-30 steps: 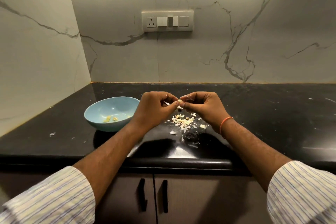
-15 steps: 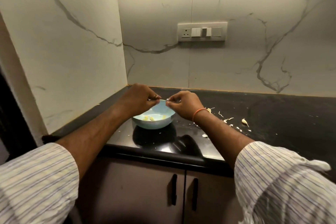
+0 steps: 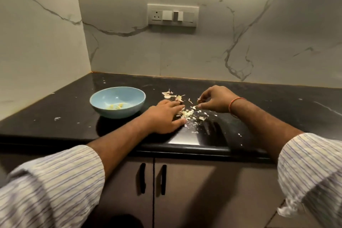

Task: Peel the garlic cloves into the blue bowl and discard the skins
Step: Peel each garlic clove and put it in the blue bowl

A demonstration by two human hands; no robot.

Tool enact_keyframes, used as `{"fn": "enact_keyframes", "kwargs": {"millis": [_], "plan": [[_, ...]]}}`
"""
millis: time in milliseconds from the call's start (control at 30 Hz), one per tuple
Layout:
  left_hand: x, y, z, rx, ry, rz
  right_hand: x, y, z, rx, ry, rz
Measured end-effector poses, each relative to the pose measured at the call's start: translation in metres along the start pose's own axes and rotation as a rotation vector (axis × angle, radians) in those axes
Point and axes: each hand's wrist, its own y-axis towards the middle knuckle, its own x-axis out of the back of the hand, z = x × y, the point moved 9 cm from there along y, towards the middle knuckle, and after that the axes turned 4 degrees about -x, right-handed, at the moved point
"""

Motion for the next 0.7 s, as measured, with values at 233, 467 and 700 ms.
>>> {"fn": "enact_keyframes", "kwargs": {"millis": [233,467,700], "plan": [[-0.001,0.03,0.024,0.074,-0.155,-0.154,-0.016,0.012,-0.039,-0.081,-0.115,-0.01],[0.012,0.042,0.029,-0.103,-0.317,-0.341,-0.036,0.038,-0.027,-0.009,-0.009,-0.039],[0.016,0.043,0.039,-0.128,-0.36,-0.47,-0.035,0.053,-0.025,0.038,0.566,0.028]]}}
